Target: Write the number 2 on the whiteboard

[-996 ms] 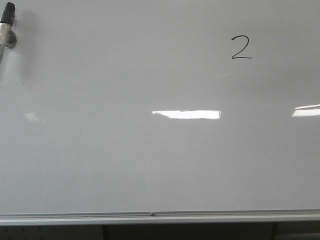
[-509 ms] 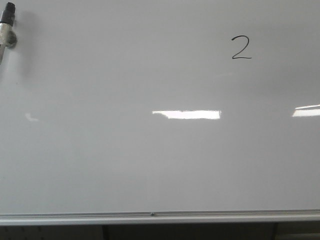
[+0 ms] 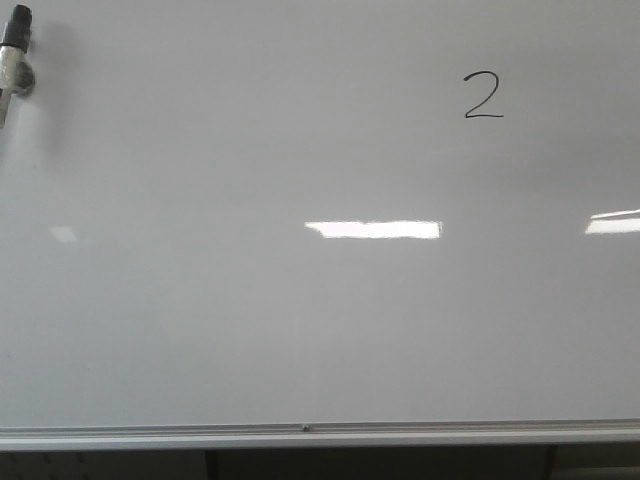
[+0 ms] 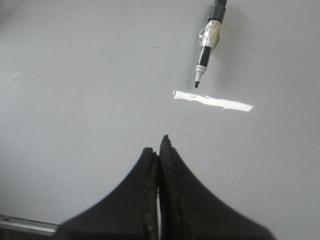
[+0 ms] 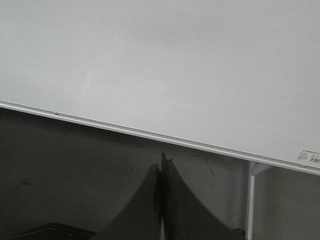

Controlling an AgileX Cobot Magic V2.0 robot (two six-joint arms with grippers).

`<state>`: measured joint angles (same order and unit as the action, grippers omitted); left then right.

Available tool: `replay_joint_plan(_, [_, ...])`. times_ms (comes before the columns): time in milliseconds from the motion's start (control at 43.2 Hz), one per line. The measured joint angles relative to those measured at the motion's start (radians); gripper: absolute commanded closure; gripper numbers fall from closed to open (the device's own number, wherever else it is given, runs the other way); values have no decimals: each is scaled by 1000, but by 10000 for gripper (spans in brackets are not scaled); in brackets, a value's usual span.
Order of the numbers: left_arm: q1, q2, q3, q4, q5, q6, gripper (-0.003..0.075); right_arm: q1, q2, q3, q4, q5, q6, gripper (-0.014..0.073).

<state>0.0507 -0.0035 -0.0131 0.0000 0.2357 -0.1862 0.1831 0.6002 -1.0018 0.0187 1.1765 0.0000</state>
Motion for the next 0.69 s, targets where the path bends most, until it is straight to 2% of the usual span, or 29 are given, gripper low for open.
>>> replay_joint_plan(347, [2,0,18,-14,-47,4,741,0,0,0,0,0,0,660])
replay_joint_plan(556, [2,0,18,-72,-82,160,741,0,0,0,0,0,0,660])
replay_joint_plan(695, [2,0,18,-76,-93,195,741,0,0,0,0,0,0,660])
